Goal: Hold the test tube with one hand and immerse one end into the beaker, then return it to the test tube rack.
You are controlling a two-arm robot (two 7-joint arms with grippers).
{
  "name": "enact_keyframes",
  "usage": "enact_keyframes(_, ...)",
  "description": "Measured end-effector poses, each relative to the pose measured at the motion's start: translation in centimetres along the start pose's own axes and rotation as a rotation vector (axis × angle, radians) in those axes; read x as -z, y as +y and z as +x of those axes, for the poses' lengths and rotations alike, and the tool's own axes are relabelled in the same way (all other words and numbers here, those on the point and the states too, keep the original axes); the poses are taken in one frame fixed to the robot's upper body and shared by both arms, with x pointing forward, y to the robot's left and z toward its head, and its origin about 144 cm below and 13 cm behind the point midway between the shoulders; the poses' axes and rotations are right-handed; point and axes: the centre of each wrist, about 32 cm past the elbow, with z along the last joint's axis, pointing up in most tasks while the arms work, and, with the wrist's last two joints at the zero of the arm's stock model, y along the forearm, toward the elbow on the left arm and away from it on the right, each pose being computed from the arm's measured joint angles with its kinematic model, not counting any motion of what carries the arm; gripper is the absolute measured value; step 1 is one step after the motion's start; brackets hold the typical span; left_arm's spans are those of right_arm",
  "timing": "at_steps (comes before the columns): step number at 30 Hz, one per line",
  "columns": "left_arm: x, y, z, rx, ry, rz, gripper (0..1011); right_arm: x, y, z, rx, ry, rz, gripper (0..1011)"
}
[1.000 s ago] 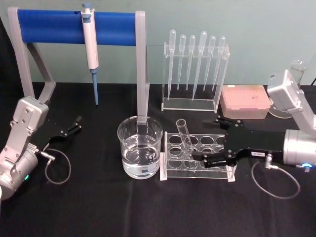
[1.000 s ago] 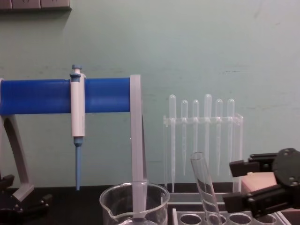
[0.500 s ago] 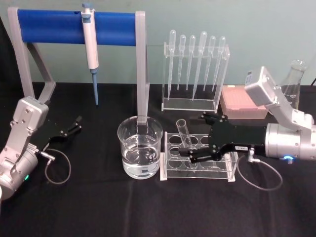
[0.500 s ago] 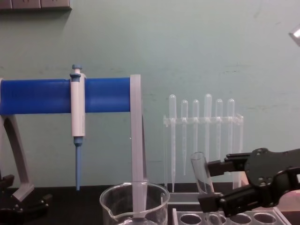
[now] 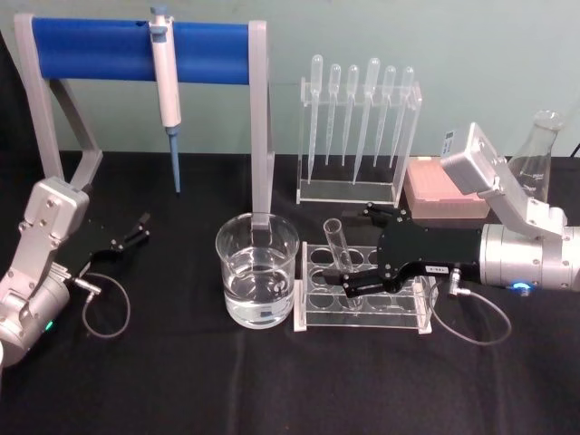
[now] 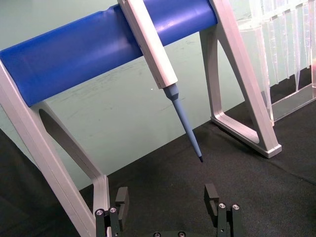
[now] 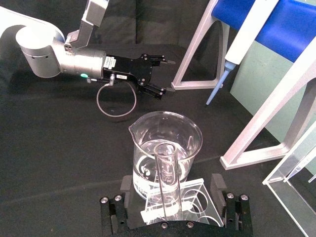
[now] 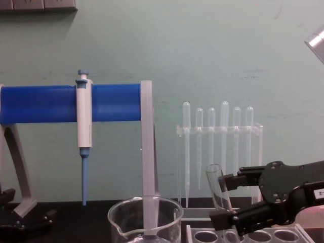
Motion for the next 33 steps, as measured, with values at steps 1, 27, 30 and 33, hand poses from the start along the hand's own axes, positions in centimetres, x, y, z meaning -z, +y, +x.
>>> enact_keyframes(1,0.00,0.00,0.00,0.000,0.000,0.000,1000,-0.01,-0.01,-0.01,0.000,0.000,0.000,995)
enact_keyframes(27,0.00,0.00,0.00,0.000,0.000,0.000,1000,-0.08,-0.10,-0.08,0.002,0.002,-0.002,272)
enact_keyframes(30,0.00,0.00,0.00,0.000,0.000,0.000,1000,-0.09,-0.10,-0.08,0.002,0.001,-0.002,218)
enact_keyframes(33,0.00,0.00,0.00,0.000,0.000,0.000,1000,-0.09,-0.10,-0.08,0.002,0.001,-0.002,218)
